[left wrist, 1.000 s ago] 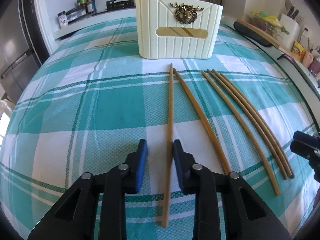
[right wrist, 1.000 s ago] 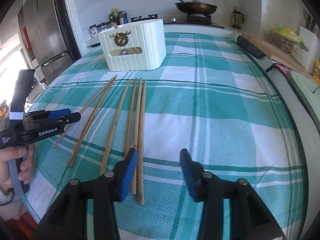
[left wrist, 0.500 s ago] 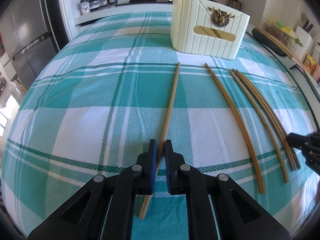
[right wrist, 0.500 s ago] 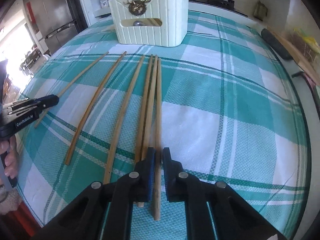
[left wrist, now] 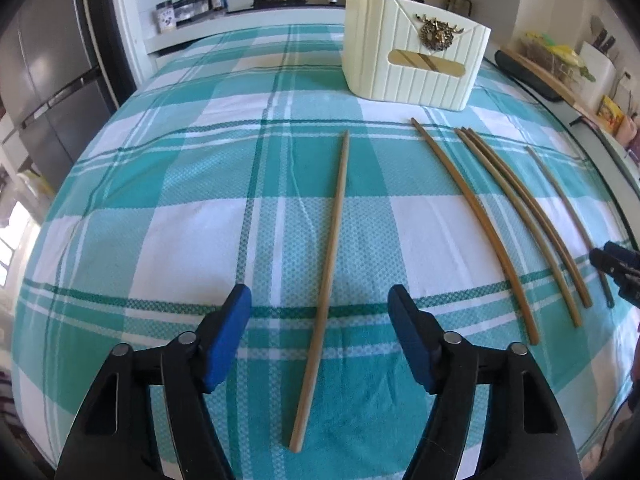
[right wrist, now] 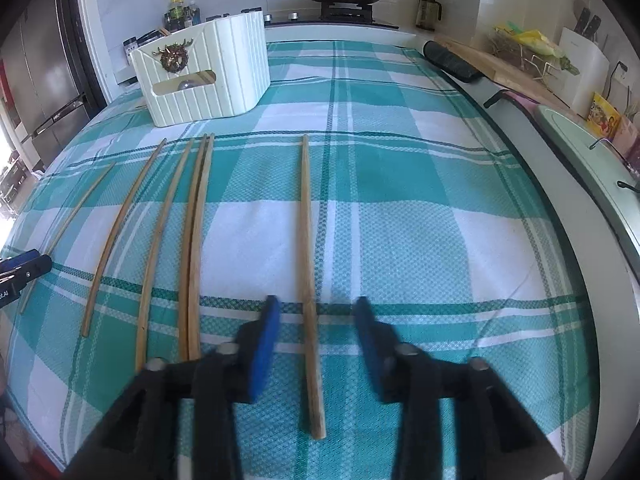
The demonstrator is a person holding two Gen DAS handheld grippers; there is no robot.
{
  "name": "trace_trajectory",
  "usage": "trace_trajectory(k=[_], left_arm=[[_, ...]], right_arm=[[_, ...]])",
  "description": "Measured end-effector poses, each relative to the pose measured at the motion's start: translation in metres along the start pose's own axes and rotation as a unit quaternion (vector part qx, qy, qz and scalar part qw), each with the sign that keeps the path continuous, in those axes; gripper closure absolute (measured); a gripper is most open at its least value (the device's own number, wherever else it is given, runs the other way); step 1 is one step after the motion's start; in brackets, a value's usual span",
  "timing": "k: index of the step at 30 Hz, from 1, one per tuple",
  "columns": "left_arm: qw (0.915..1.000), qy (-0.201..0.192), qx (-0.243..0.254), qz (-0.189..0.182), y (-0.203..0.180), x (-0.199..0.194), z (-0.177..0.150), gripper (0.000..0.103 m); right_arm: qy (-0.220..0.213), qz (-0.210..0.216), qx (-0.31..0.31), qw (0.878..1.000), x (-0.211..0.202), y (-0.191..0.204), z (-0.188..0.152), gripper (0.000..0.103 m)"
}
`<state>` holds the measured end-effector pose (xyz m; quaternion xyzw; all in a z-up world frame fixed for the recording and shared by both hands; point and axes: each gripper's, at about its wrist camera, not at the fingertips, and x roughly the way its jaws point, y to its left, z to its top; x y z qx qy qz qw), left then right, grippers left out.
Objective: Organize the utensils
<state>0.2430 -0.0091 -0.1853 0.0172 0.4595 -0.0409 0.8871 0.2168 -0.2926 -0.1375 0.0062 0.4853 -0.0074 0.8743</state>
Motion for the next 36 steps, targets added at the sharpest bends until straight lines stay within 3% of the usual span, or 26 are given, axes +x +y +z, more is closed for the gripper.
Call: trace_trajectory(k=[3, 8, 11, 16, 28, 32, 36], left_arm=[[0.9997, 0.017, 0.018, 0.009, -0.003, 0.014, 0.009, 0.029], [0.9997, 0.017, 0.009, 0.012, 0.002, 0.025, 0.015, 0.015], [0.9998, 0.013, 0.007, 0.012, 0.005, 0.026, 0.013, 0.010], [0.9999, 0.002, 0.004, 0.014, 0.007, 0.027, 0.009, 0.006], [0.9999, -0.001, 0.006, 0.011, 0.007, 0.026, 0.008, 0.006], [0.9990, 0.027, 0.033, -0.009, 0.005, 0.020, 0.010, 0.010], [0.9961, 0.041, 0.063, -0.047, 0.010, 0.010, 0.018, 0.010]], right_arm=[[0.000, -0.002, -0.005, 1.000, 0.006, -0.002, 0.003, 0.043], [-0.004, -0.001, -0.017, 1.000, 0.015, -0.002, 0.010, 0.040], [-0.017, 0.000, -0.015, 1.000, 0.018, -0.004, 0.009, 0.035], [-0.024, 0.001, -0.013, 1.000, 0.017, -0.004, 0.008, 0.034], [-0.024, 0.001, -0.013, 1.000, 0.018, -0.005, 0.008, 0.034], [-0.016, 0.011, -0.021, 1.000, 0.018, -0.005, 0.010, 0.033], [0.032, 0.041, -0.033, 0.998, 0.017, -0.011, 0.019, 0.033]])
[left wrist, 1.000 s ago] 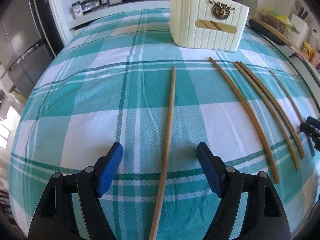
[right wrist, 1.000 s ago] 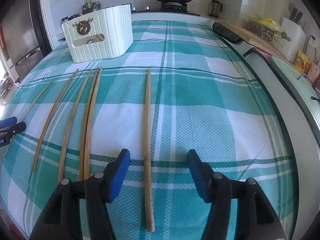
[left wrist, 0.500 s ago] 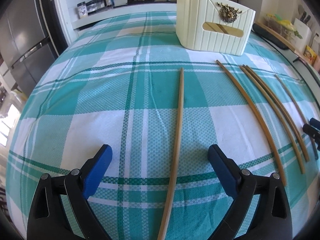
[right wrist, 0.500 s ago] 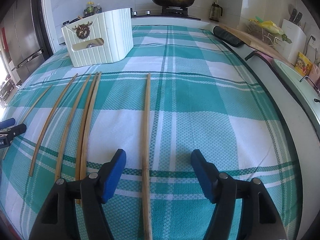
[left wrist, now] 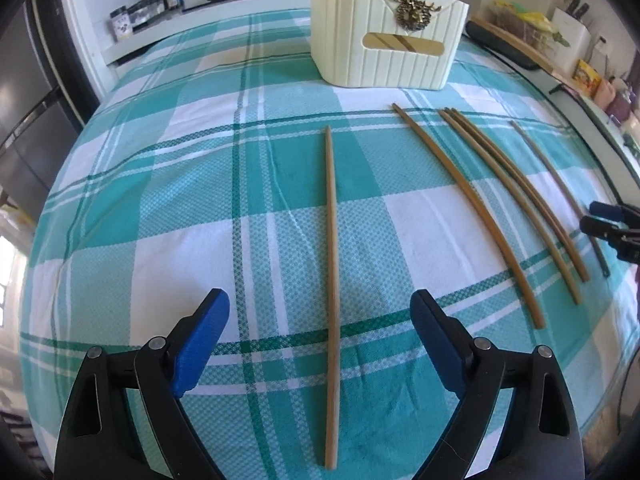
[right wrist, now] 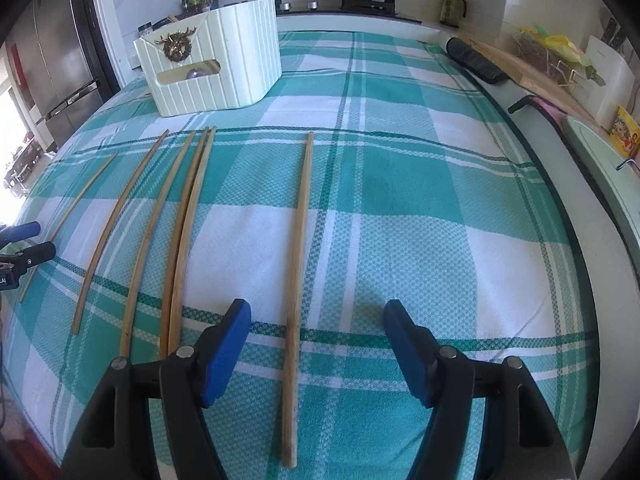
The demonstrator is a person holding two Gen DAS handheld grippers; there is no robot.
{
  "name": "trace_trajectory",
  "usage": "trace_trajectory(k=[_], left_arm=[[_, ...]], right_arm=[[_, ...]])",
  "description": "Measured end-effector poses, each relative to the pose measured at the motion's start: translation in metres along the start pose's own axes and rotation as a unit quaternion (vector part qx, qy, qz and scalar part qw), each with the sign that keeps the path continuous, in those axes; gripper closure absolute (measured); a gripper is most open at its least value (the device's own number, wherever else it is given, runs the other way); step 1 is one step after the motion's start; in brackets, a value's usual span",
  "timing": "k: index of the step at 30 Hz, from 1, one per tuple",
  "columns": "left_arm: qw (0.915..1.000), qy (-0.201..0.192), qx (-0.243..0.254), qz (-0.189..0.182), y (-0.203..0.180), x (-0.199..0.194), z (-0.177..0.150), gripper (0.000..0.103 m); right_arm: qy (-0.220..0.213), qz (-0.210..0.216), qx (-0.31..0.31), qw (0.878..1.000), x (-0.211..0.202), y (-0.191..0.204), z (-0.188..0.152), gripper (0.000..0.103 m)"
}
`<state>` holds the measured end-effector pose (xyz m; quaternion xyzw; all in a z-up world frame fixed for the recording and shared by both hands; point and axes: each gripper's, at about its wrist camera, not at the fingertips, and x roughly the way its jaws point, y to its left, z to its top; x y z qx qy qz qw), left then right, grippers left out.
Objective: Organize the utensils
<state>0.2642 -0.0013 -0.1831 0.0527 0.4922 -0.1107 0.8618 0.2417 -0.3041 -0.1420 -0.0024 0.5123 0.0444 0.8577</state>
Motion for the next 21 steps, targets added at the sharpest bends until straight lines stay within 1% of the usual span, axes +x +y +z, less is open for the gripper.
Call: trace_trajectory(k=[3, 5, 8, 10, 14, 16, 18, 19, 20, 21], left_arm=[[0.9993, 0.025, 0.009, -0.025, 0.008, 0.005, 0.011, 0.010], [0.9987, 0.040, 0.023, -0.022, 0.011, 0.011, 0.020, 0.010], [0.9977, 0.049, 0.044, -0.013, 0.012, 0.021, 0.034, 0.012], [0.9971, 0.060, 0.046, -0.009, 0.013, 0.028, 0.044, 0.014], [0.9957, 0.082, 0.041, -0.014, 0.015, 0.044, 0.063, 0.025], [0.9952, 0.089, 0.037, -0.009, 0.014, 0.053, 0.073, 0.027], [0.9952, 0.089, 0.040, 0.000, 0.012, 0.059, 0.083, 0.027], [0.9951, 0.091, 0.040, 0.001, 0.010, 0.061, 0.088, 0.031], [0.9950, 0.092, 0.039, -0.003, 0.009, 0.063, 0.092, 0.042], [0.9951, 0.091, 0.038, -0.008, 0.007, 0.064, 0.097, 0.049]], right_arm=[[0.039, 0.026, -0.006, 0.999, 0.004, -0.006, 0.008, 0.033], [0.060, 0.026, -0.022, 0.998, 0.008, -0.005, 0.015, 0.033], [0.079, 0.022, -0.042, 0.996, 0.016, -0.001, 0.027, 0.033], [0.085, 0.021, -0.047, 0.995, 0.024, 0.001, 0.037, 0.033], [0.089, 0.008, -0.054, 0.995, 0.039, 0.004, 0.061, 0.034], [0.088, 0.003, -0.055, 0.995, 0.047, 0.006, 0.073, 0.037], [0.086, 0.000, -0.053, 0.995, 0.055, 0.008, 0.088, 0.040], [0.086, 0.000, -0.052, 0.995, 0.059, 0.010, 0.096, 0.044], [0.086, 0.002, -0.049, 0.995, 0.063, 0.011, 0.103, 0.049], [0.082, -0.004, -0.046, 0.996, 0.066, 0.011, 0.110, 0.058]])
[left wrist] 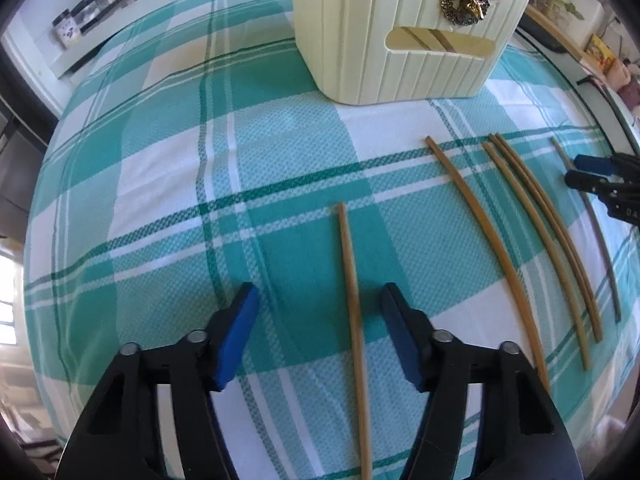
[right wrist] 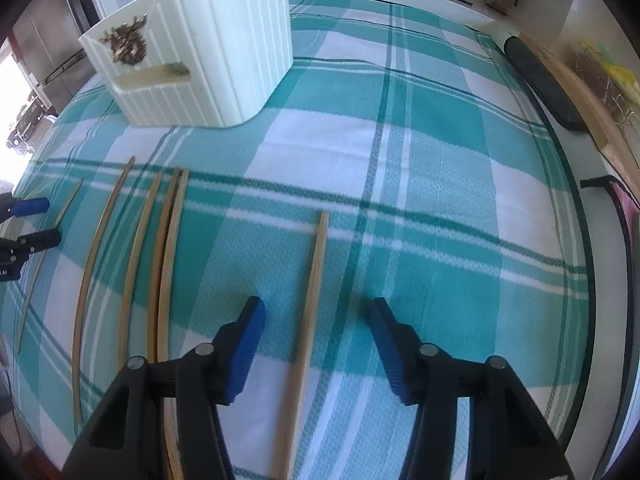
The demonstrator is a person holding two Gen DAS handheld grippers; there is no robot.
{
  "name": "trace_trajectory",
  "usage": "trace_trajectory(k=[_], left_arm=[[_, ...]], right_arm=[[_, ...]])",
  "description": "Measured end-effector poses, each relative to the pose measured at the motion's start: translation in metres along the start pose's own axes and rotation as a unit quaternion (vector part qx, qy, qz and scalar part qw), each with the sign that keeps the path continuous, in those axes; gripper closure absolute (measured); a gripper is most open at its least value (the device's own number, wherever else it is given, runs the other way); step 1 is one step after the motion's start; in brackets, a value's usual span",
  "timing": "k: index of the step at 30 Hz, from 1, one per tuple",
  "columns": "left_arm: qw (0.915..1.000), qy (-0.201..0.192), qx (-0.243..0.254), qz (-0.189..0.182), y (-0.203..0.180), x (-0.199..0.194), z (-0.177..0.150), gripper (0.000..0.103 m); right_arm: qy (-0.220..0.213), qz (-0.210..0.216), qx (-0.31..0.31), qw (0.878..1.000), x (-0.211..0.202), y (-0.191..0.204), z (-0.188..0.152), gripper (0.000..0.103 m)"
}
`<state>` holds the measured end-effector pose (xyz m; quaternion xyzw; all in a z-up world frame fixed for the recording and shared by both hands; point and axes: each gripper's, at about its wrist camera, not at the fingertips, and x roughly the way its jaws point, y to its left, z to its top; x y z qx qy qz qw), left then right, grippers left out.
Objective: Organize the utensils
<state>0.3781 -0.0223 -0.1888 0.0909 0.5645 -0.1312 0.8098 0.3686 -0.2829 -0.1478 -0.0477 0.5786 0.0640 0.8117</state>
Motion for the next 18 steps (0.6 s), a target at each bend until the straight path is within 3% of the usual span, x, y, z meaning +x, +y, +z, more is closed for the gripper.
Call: trace_trajectory(k=[1, 2, 3, 8, 16, 18], left_arm=[[1.0000, -0.002, 0.001, 0.001, -0.002, 0.000, 0.004, 0.065], [1.0000, -0.003, 0.005, 0.005, -0.004, -0.001, 0.006, 0.088], [1.0000, -0.003, 0.006, 0.003, -0.006, -0.001, 0.008, 0.098], [0.9990, -0.042, -0.015, -0.008, -0.002, -0.023, 0.000, 0.100], [0.9855, -0.163, -0.024, -0.042, 0.007, -0.127, -0.018, 0.100], [0.9848, -0.167, -0.018, -0.044, 0.007, -0.138, -0.019, 0.100]], right_arm=[[-0.004, -0.002, 0.001, 1.000, 0.001, 0.000, 0.007, 0.068], [-0.004, 0.004, 0.005, 1.000, 0.003, -0.002, 0.012, 0.089], [-0.003, 0.003, 0.013, 1.000, 0.004, -0.003, 0.017, 0.096], [-0.037, 0.023, 0.041, 0.998, -0.011, -0.008, 0.018, 0.097], [-0.167, 0.081, 0.043, 0.982, -0.122, -0.004, -0.009, 0.097], [-0.192, 0.086, 0.036, 0.977, -0.148, -0.001, -0.018, 0.097]])
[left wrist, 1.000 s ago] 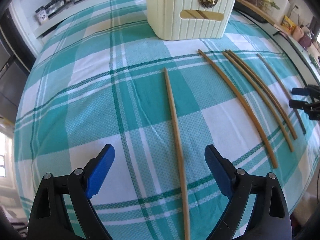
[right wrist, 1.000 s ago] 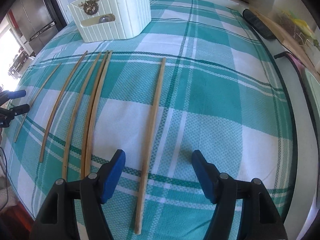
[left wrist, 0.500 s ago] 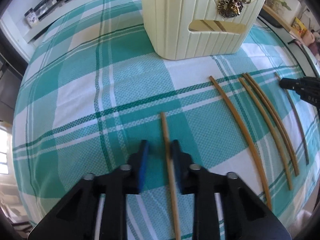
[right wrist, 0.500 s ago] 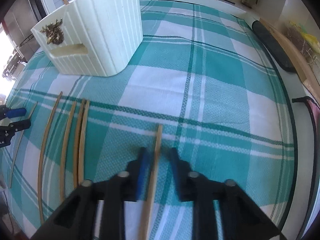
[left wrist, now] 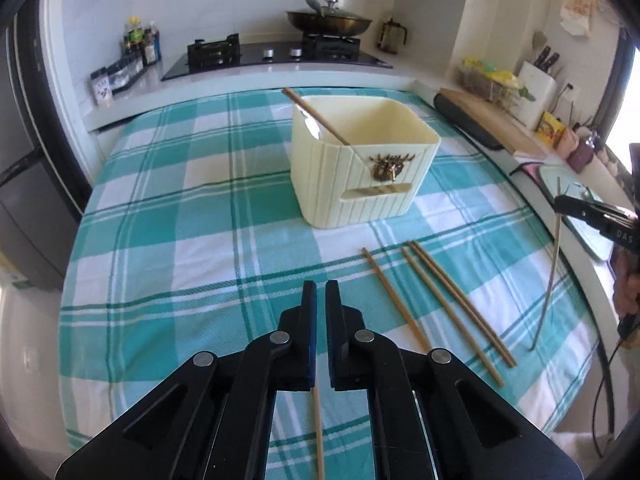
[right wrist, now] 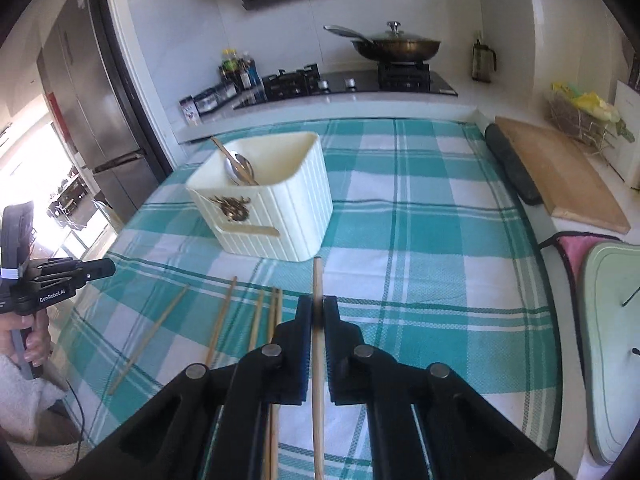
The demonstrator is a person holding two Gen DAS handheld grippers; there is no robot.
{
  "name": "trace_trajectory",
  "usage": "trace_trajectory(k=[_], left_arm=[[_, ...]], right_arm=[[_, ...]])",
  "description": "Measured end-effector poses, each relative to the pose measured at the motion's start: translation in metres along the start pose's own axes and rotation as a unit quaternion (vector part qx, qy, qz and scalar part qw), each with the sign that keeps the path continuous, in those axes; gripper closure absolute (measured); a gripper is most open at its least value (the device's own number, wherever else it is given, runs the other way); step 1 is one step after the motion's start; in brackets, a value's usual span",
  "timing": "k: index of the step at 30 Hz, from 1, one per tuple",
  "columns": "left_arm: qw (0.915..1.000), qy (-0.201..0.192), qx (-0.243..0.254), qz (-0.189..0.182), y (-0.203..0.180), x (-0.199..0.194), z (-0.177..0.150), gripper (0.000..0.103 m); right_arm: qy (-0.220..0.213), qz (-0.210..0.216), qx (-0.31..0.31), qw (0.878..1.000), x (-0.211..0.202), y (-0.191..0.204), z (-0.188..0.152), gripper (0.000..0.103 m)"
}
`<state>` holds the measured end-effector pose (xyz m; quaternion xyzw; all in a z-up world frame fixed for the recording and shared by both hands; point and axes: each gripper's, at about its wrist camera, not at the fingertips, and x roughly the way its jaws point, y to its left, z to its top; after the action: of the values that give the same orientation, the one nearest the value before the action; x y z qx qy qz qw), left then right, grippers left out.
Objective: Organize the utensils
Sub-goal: 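Lift both held chopsticks and carry them toward the cream basket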
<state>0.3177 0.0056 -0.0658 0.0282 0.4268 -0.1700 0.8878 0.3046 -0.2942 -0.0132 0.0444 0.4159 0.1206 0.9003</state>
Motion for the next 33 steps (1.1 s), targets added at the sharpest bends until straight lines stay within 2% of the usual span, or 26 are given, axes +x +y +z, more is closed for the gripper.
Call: trace_trajectory(k=[3, 5, 7, 10, 16, 19, 21, 22, 23, 24, 25, 28, 33], left_arm=[[0.9999, 0.016, 0.001, -0.005, 0.000, 0.010, 0.000, 0.096], [0.9990, 0.044, 0.008, 0.001, -0.002, 0.029, -0.005, 0.079], [0.9974, 0.070, 0.013, 0.005, -0.006, 0.050, -0.012, 0.076], [0.9932, 0.105, 0.036, 0.035, -0.014, 0.084, -0.020, 0.075], [0.9844, 0.150, 0.043, 0.080, -0.013, 0.130, -0.027, 0.055], [0.9840, 0.150, 0.043, 0.086, -0.014, 0.134, -0.026, 0.048], [0.9836, 0.154, 0.042, 0.085, -0.015, 0.135, -0.024, 0.050], [0.9843, 0.155, 0.039, 0.076, -0.015, 0.136, -0.024, 0.060], [0.9854, 0.156, 0.033, 0.059, -0.015, 0.136, -0.024, 0.076], [0.9861, 0.156, 0.029, 0.049, -0.016, 0.135, -0.024, 0.084], [0.9859, 0.154, 0.034, 0.056, -0.018, 0.135, -0.024, 0.099], [0.9875, 0.139, 0.039, 0.062, -0.022, 0.134, -0.025, 0.099], [0.9959, 0.084, -0.001, 0.031, -0.010, 0.097, -0.017, 0.100]], right_arm=[[-0.032, -0.002, -0.018, 0.999, -0.034, 0.010, -0.002, 0.097], [-0.051, -0.001, -0.024, 0.998, -0.050, 0.015, -0.003, 0.097], [-0.065, 0.005, -0.026, 0.998, -0.064, 0.020, -0.005, 0.097], [-0.085, 0.007, -0.025, 0.996, -0.078, 0.023, -0.007, 0.097], [-0.116, 0.015, -0.014, 0.993, -0.102, 0.027, -0.009, 0.097], [-0.123, 0.017, -0.016, 0.992, -0.110, 0.029, -0.009, 0.097], [-0.125, 0.019, -0.018, 0.992, -0.113, 0.030, -0.010, 0.097], [-0.126, 0.019, -0.019, 0.992, -0.114, 0.031, -0.010, 0.097], [-0.128, 0.020, -0.019, 0.991, -0.117, 0.031, -0.011, 0.097], [-0.129, 0.022, -0.018, 0.991, -0.119, 0.031, -0.012, 0.097], [-0.130, 0.024, -0.018, 0.991, -0.121, 0.032, -0.013, 0.097], [-0.137, 0.026, -0.020, 0.990, -0.126, 0.034, -0.014, 0.097], [-0.144, 0.030, -0.025, 0.989, -0.133, 0.037, -0.014, 0.097]])
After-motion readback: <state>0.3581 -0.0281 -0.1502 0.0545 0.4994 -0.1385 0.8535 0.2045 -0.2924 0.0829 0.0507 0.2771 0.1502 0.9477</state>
